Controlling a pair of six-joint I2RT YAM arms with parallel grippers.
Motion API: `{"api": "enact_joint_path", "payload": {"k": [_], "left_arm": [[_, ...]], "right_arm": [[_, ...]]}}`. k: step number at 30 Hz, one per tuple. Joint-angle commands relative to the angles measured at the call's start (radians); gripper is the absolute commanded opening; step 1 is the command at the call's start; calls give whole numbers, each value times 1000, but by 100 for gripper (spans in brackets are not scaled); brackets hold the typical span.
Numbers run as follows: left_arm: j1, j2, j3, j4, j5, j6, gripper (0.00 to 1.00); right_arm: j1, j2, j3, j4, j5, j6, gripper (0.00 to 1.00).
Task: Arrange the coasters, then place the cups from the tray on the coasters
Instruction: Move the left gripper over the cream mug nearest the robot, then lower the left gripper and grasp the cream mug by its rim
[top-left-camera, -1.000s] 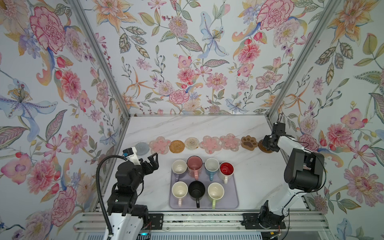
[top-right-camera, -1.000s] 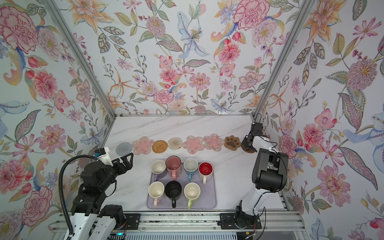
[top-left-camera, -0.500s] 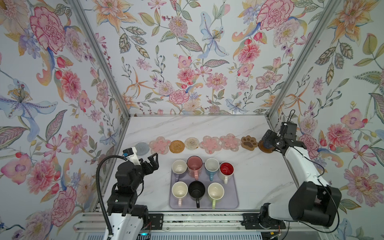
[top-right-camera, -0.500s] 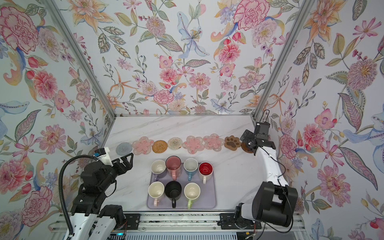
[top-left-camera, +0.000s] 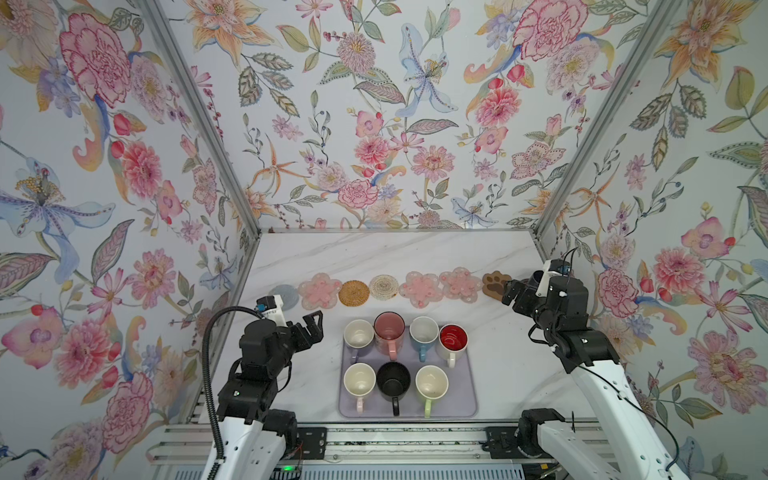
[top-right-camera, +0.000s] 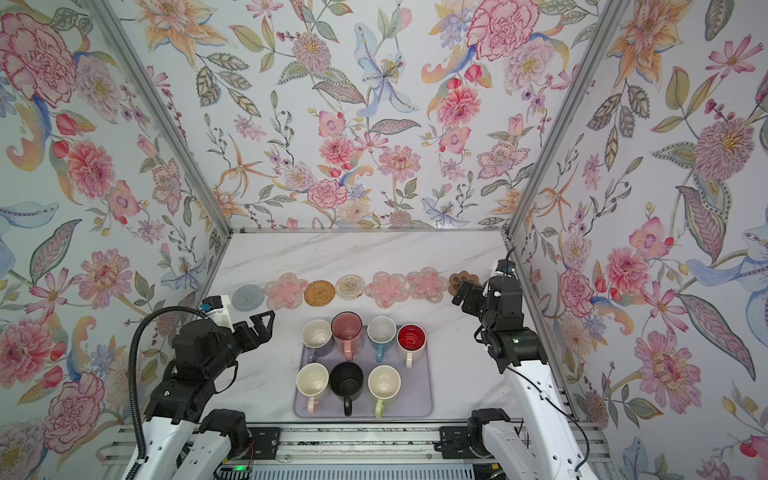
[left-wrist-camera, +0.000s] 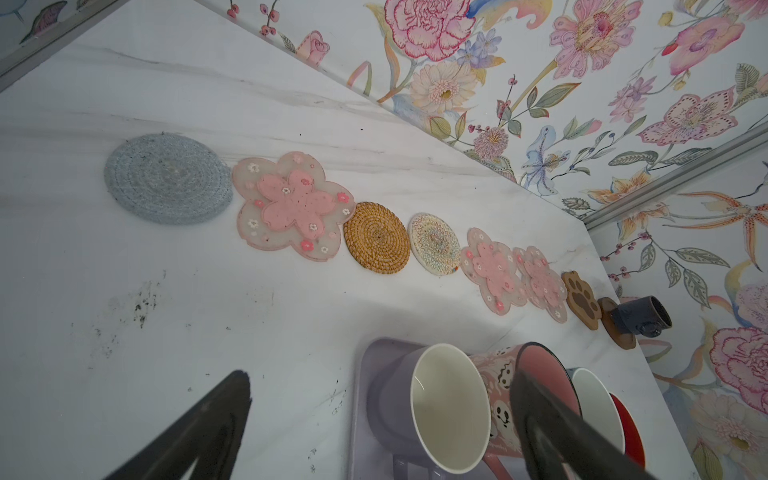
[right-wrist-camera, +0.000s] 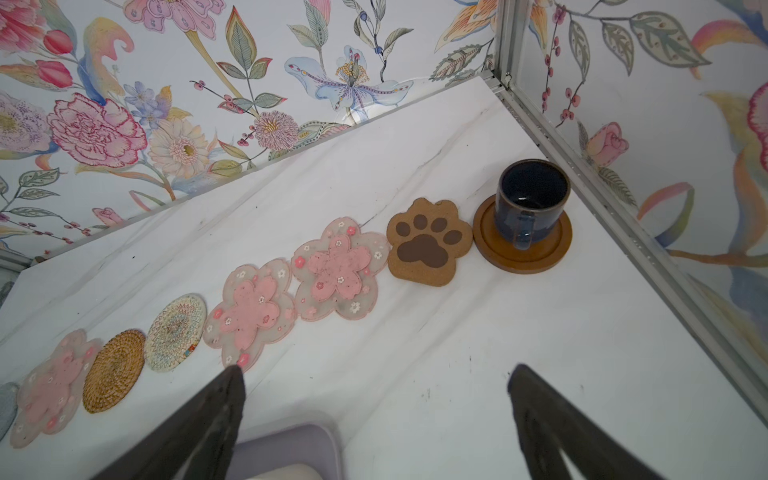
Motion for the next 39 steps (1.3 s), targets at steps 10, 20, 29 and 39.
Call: {"api": "enact_joint_path", "payload": {"k": [10,20,29,39], "left_arm": [[-273,37,63,-98,-171,-140,97],[-740,202,218,-338,-465,-269,96],[-1083,310,292,-528,-567,-489,96],[-1359,352,263,-629,-588,-747,96]], "right_arm": [[-86,-78,-79,135,-114,106,99],[-88,-22,-71,110,-119,98,99],[-92,-17,-71,94,-106,89,99],[-95,-17,-76,84,-111,98,99]]}}
